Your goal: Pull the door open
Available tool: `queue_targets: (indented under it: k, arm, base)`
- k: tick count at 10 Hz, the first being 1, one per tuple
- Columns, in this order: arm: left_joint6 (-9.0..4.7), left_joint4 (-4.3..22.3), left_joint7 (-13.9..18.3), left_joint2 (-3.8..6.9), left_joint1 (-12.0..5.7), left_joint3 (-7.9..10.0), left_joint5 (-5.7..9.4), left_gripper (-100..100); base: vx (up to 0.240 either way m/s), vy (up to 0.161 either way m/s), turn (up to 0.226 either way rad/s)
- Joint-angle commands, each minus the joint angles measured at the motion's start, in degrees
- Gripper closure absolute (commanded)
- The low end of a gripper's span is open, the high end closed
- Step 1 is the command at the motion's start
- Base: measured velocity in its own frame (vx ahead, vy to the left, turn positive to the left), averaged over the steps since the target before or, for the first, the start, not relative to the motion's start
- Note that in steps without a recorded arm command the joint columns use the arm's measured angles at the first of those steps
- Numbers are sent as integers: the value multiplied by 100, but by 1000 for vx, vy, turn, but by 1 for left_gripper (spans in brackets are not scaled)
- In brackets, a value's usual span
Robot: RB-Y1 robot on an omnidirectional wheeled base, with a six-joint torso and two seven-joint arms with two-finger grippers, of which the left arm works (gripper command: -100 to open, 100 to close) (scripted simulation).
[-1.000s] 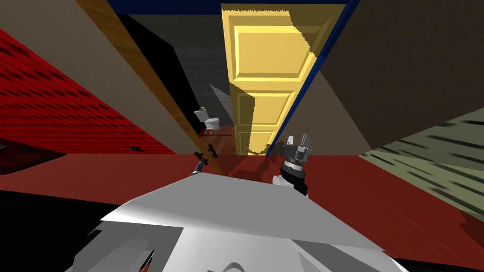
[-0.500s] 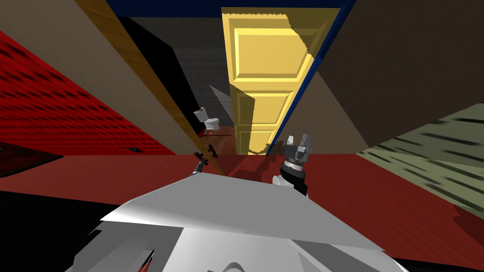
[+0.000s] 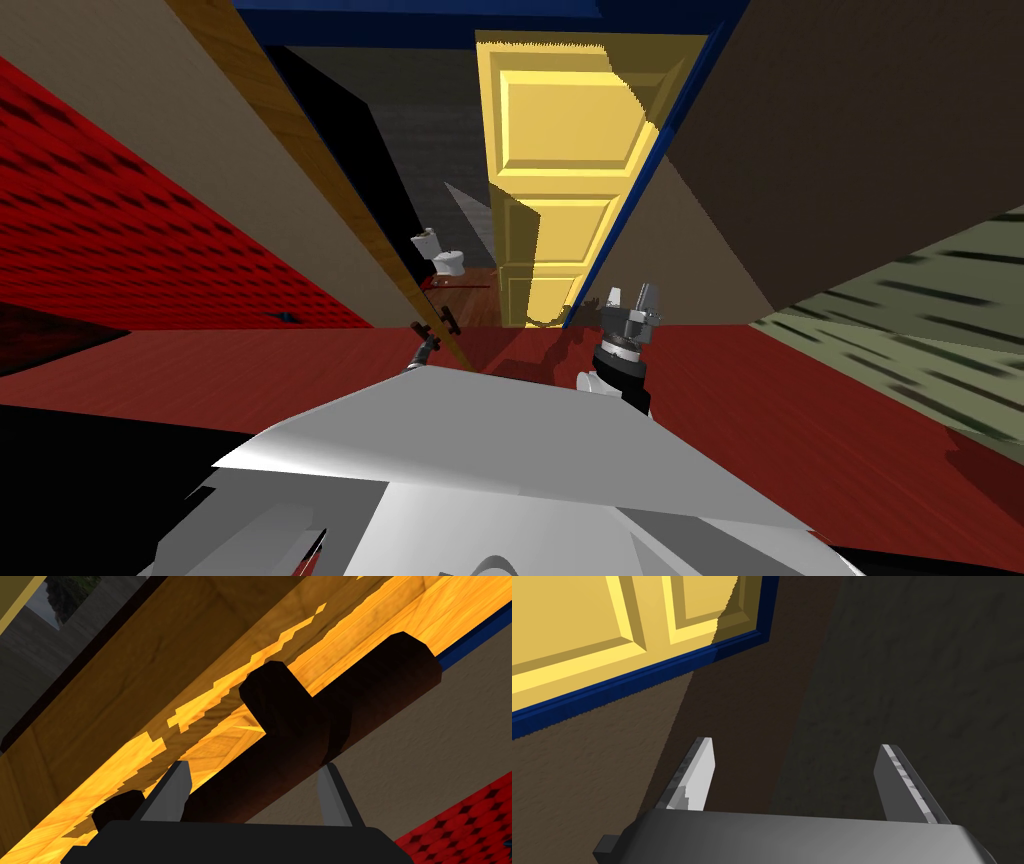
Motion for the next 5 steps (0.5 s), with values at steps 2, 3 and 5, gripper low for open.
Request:
queue_targets:
  k: [2,3,5]
  arm:
    - [69,-173,171,-57,-28,-8,45,100]
    - [69,-173,171,-57,-28,-8,45,100]
    - [69,-173,171,-57,-28,-8,45,100]
  base:
    - [1,-1,8]
    - [0,0,0]
    - [-2,-5,-2]
